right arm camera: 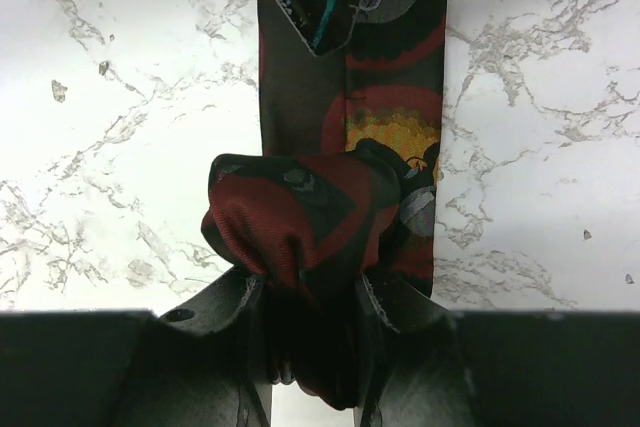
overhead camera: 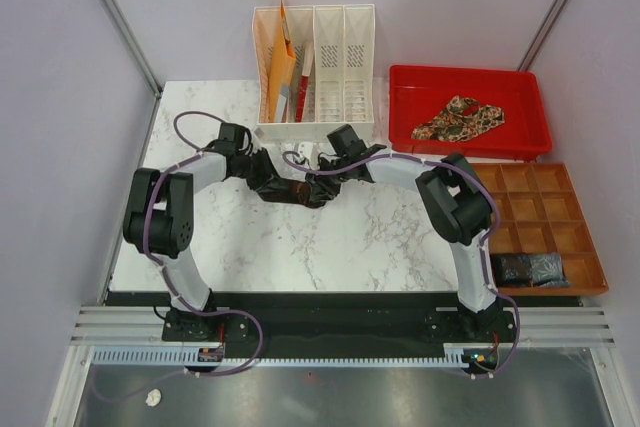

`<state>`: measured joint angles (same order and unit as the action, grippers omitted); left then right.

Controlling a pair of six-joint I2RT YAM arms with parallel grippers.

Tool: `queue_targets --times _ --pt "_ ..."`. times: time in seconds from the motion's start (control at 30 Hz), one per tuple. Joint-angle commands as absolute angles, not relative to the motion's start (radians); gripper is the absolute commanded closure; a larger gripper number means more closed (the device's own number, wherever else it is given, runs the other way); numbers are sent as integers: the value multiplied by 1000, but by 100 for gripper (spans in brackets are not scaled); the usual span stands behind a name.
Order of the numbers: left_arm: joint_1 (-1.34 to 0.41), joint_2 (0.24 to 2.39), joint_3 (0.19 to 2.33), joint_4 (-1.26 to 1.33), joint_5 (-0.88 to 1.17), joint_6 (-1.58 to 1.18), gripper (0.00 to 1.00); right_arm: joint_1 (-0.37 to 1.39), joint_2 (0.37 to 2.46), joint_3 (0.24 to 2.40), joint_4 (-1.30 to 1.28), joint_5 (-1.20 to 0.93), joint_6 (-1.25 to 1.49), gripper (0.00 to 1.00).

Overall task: Roll the ties
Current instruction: Roll the tie at the center of the board.

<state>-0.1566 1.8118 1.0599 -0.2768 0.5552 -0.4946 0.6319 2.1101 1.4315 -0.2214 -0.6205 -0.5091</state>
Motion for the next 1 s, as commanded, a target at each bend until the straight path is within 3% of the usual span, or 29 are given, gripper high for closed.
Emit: queue_targets --times 0.0,0.53,0.8,0.9,0.97 --pt "-163 1894 1109 -382 517 -411 83 624 2079 1413 -296 -612 -597 100" --pt "-224 1806 957 -459 476 -442 91 587 1968 1387 -370 -615 -627 100" --pt "-215 1798 950 -439 524 -422 91 666 2043 1434 -506 -430 -814 100" --pt "-189 1752 914 -346 663 -457 87 686 2072 1462 -566 -397 -857 100" --pt "-181 1679 876 -197 733 -500 75 695 2083 1468 -587 -393 -870 100"
